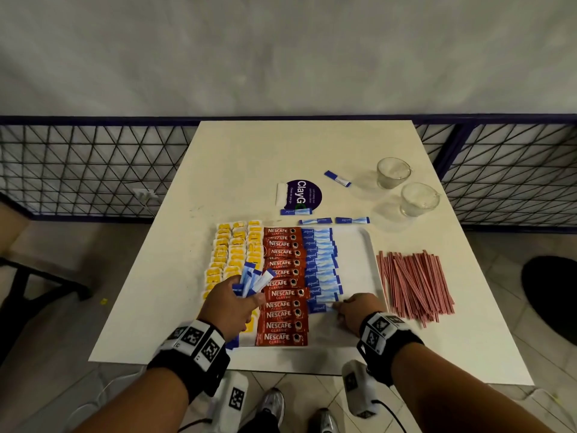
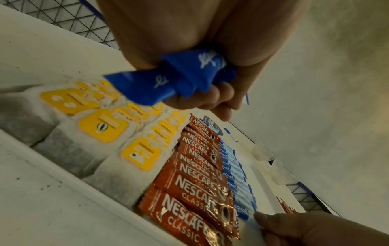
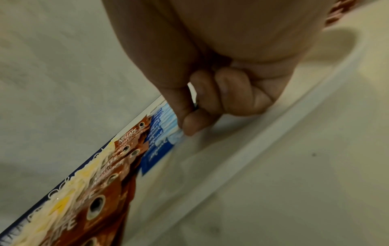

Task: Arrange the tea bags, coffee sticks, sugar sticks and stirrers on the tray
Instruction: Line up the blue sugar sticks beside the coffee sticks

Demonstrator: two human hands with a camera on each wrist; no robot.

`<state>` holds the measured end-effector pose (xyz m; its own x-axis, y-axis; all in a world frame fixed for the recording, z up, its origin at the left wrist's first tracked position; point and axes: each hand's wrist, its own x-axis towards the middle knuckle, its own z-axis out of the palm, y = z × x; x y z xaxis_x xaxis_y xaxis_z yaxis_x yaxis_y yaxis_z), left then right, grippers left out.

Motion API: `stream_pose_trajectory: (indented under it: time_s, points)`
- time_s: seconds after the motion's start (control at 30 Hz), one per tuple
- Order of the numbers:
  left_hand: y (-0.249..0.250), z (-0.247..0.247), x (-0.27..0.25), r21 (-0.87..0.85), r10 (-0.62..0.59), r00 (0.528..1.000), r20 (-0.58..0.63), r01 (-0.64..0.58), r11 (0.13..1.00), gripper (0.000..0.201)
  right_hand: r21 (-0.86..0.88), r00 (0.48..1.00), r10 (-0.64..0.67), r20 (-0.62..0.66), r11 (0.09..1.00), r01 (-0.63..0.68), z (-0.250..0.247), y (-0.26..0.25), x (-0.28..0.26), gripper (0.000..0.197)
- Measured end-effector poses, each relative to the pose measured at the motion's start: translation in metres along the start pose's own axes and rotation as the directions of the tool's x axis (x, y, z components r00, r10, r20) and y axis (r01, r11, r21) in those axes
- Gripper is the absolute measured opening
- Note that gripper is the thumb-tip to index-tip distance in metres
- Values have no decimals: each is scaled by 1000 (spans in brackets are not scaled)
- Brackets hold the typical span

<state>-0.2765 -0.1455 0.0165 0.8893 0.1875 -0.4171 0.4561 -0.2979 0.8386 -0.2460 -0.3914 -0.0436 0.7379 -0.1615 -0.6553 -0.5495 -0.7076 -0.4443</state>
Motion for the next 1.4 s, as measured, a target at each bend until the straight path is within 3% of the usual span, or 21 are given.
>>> stream_pose_trajectory:
  time_s: [0.13,0.23,0.33,0.4,0.53,0.6,0.67,0.73,0.83,0.97,1.17,1.4]
  points:
    - [-1,0,2,16,-2,1000,1,2,1000,21,-63,1000,24,12,998,-23,1,-6,-6,26]
    - [1,0,3,12,0,1000,8,-1,1000,23,-117,999,34,4,993,-33,1,-11,-10,37]
    - [1,0,5,31,11,1000,12,-11,999,24,-294,999,-21,27,956,28,-2,-12,-14,41]
    - [1,0,6,30,11,1000,12,-12,999,25,-314,1000,-24,16,949,28,-2,-12,-15,41]
    - [2,-1,4,35,11,1000,15,-12,999,23,-270,985,-123,-121,959,87,-10,-6,-18,43]
    - [2,-1,5,33,9,1000,19,-10,999,25,-292,928,-335,-165,915,278,-12,-6,-19,26]
    - [1,0,5,31,2,1000,19,-2,1000,29,-352,834,-548,-64,794,495,-9,-10,-18,15]
    - [1,0,6,24,-3,1000,20,2,1000,31,-439,766,-640,54,674,594,0,-15,-11,20]
    - [2,0,7,21,1,1000,21,-2,1000,30,-562,761,-637,123,587,582,7,-20,-5,26]
    - [0,-2,8,26,-3,1000,15,3,1000,30,-612,745,-655,125,540,577,8,-20,-6,29]
    - [1,1,13,14,-14,1000,24,14,1000,33,-651,778,-617,115,545,528,8,-16,-3,33]
    - [4,4,14,26,5,999,31,-6,1000,28,-641,782,-610,127,551,534,7,-17,-4,34]
